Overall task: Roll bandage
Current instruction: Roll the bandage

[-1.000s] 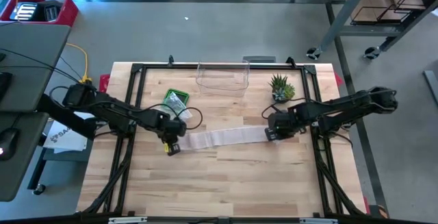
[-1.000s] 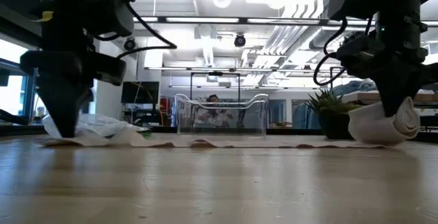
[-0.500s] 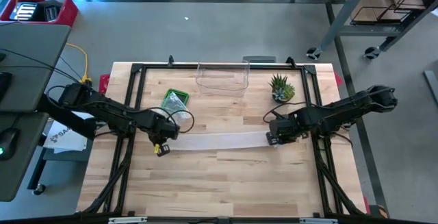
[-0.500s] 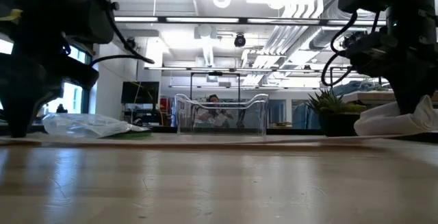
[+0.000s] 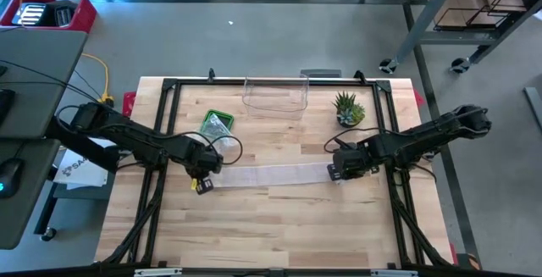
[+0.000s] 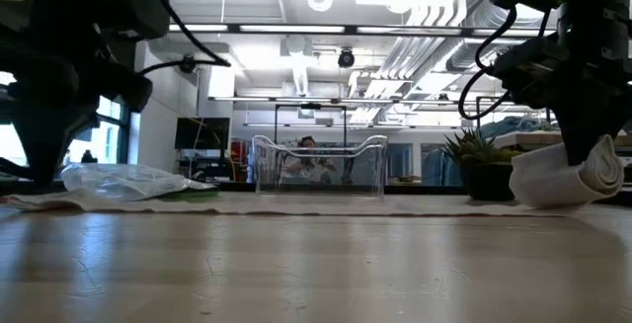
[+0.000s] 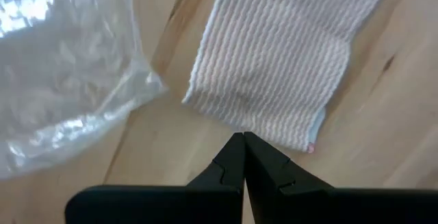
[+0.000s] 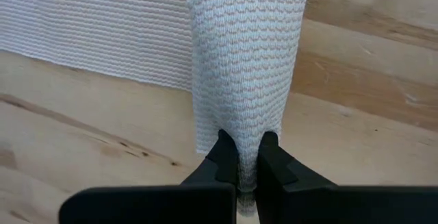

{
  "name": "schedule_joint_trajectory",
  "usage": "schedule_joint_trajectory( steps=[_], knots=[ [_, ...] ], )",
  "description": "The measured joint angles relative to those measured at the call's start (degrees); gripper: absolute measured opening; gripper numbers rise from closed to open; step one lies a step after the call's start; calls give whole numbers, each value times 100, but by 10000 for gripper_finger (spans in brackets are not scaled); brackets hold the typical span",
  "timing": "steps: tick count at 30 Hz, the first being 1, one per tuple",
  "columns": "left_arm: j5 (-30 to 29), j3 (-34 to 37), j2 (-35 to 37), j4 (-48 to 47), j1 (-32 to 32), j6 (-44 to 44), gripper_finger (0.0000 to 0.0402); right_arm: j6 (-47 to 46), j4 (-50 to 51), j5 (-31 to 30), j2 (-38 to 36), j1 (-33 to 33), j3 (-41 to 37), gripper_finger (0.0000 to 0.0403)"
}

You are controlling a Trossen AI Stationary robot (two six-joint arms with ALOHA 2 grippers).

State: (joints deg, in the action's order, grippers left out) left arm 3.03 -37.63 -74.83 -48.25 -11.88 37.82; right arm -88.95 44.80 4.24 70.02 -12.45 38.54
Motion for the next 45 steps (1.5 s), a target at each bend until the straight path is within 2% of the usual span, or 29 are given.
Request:
schedule_joint_trajectory(
  steps=[3, 6, 10, 15, 20, 24, 30, 38, 45],
  knots=[
    [-305, -148, 15, 28, -32, -45, 0, 1, -8, -28, 0, 0, 0, 5],
    [-594, -236, 30, 697, -57, -113, 0, -13, -62, -87, 0, 0, 0, 5],
    [-618, -214, -203, 1846, -8, -398, 0, 27, -172, -233, 0, 0, 0, 5],
    [-630, -208, -709, 2540, 61, -254, 0, -113, -461, -543, 2, 8, 0, 5],
    [-561, -221, -1355, 2627, -36, -34, 0, -126, -457, -657, 2, 15, 0, 5],
    [-367, -249, -1660, 2761, -216, 160, 0, -391, -351, -989, 2, 15, 0, 5],
    [-540, -233, -1599, 2596, -547, 7, 0, -513, 35, -1175, 2, 6, 0, 5],
    [-635, -226, -1565, 2447, -586, -92, 0, -511, 68, -1176, 2, -9, 0, 5],
    [-724, -201, -1380, 2411, -470, -1010, 0, -779, 41, -1093, 4, -271, 0, 5]
  ],
)
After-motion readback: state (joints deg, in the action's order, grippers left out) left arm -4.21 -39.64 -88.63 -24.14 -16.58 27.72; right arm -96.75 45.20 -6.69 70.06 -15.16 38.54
